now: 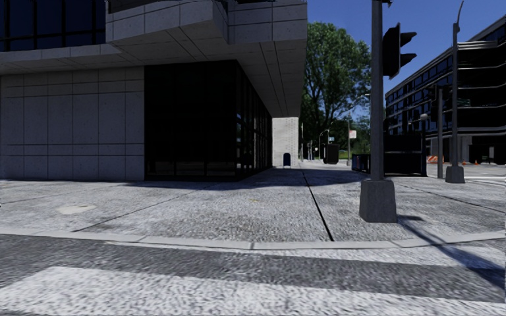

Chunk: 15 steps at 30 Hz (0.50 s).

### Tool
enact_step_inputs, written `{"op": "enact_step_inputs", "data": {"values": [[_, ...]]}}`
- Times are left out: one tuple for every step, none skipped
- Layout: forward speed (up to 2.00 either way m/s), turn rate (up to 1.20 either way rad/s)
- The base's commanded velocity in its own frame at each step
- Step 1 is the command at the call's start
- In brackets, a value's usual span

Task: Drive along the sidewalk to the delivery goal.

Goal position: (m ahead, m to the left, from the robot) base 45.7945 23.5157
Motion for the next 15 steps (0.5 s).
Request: {"op": "enact_step_inputs", "data": {"values": [[2.0, 0.4], [2.0, 0.4], [2.0, 0.4], [2.0, 0.4], [2.0, 0.4], [2.0, 0.4], [2.0, 0.4], [2.0, 0.41], [2.0, 0.46], [2.0, 0.46], [2.0, 0.48], [2.0, 0.49], [2.0, 0.49], [2.0, 0.49], [2.0, 0.49]]}}
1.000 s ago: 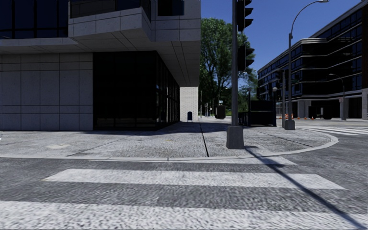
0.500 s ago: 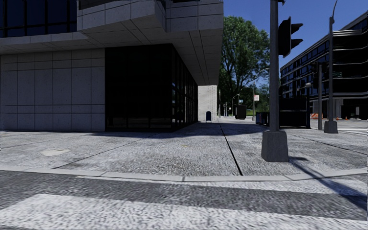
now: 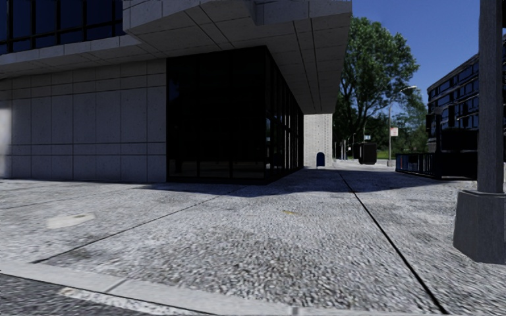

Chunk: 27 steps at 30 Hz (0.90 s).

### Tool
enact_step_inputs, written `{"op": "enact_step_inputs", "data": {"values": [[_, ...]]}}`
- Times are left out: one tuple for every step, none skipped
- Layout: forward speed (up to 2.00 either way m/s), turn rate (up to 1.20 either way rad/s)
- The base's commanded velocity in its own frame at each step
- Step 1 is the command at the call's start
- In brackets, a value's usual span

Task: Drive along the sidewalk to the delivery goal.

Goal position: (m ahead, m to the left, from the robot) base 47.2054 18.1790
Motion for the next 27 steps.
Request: {"op": "enact_step_inputs", "data": {"values": [[2.0, 0.5], [2.0, 0.53], [2.0, 0.58], [2.0, 0.6], [2.0, 0.6], [2.0, 0.6], [2.0, 0.6], [2.0, 0.6], [2.0, 0.6], [2.0, 0.6], [2.0, 0.6], [2.0, 0.6], [2.0, 0.6], [2.0, 0.6], [2.0, 0.6], [2.0, 0.6], [2.0, 0.6], [2.0, 0.6], [2.0, 0.6], [2.0, 0.6], [2.0, 0.6], [2.0, 0.6], [2.0, 0.6], [2.0, 0.6], [2.0, 0.6], [2.0, 0.6], [2.0, 0.6]]}}
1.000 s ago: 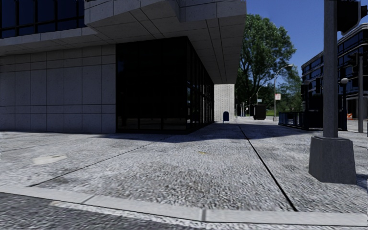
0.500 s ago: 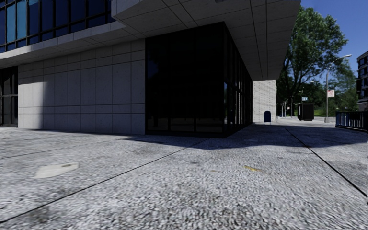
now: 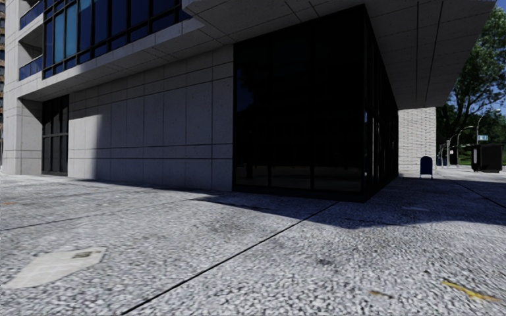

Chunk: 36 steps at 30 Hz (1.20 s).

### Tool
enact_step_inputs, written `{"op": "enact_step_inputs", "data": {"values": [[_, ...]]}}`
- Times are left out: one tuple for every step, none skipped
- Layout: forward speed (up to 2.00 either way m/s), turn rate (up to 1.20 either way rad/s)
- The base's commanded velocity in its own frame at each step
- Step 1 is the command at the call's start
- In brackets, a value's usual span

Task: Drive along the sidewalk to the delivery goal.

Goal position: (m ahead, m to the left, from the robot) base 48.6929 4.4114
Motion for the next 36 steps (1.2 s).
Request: {"op": "enact_step_inputs", "data": {"values": [[2.0, 0.6], [2.0, 0.6], [2.0, 0.6], [2.0, 0.6], [2.0, 0.6], [2.0, 0.6], [2.0, 0.6], [2.0, 0.6], [2.0, 0.6], [2.0, 0.6], [2.0, 0.6], [2.0, 0.6], [2.0, 0.6], [2.0, 0.6], [2.0, 0.6], [2.0, 0.6], [2.0, 0.6], [2.0, 0.6], [2.0, 0.6], [2.0, 0.6], [2.0, 0.6], [2.0, 0.6], [2.0, 0.6], [2.0, 0.6], [2.0, 0.6], [2.0, 0.6], [2.0, 0.6], [2.0, 0.6], [2.0, 0.6], [2.0, 0.6], [2.0, 0.6], [2.0, 0.6], [2.0, 0.6], [2.0, 0.6], [2.0, 0.6], [2.0, 0.6]]}}
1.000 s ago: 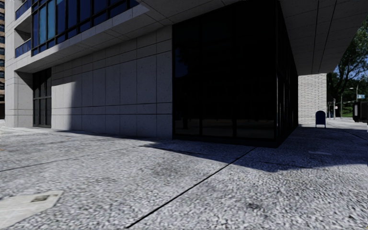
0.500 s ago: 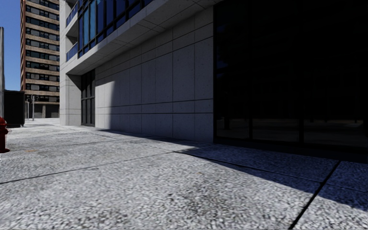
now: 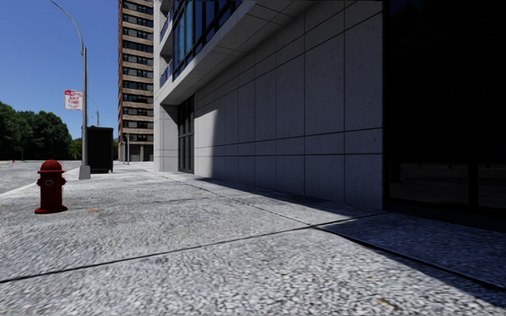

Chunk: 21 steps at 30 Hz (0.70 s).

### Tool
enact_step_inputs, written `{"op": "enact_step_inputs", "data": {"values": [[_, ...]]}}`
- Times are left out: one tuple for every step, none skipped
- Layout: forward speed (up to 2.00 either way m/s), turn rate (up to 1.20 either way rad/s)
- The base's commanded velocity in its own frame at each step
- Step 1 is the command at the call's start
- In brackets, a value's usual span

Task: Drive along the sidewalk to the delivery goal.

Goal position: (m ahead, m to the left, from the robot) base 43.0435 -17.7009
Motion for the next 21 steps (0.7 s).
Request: {"op": "enact_step_inputs", "data": {"values": [[2.0, 0.6], [2.0, 0.6], [2.0, 0.6], [2.0, 0.6], [2.0, 0.6], [2.0, 0.58], [2.0, 0.58], [2.0, 0.51], [2.0, 0.0], [2.0, 0.0], [2.0, 0.0], [2.0, 0.0], [2.0, 0.0], [2.0, 0.0], [2.0, 0.0], [2.0, 0.0], [2.0, 0.0], [2.0, 0.0], [2.0, 0.0], [2.0, 0.0], [2.0, 0.0]]}}
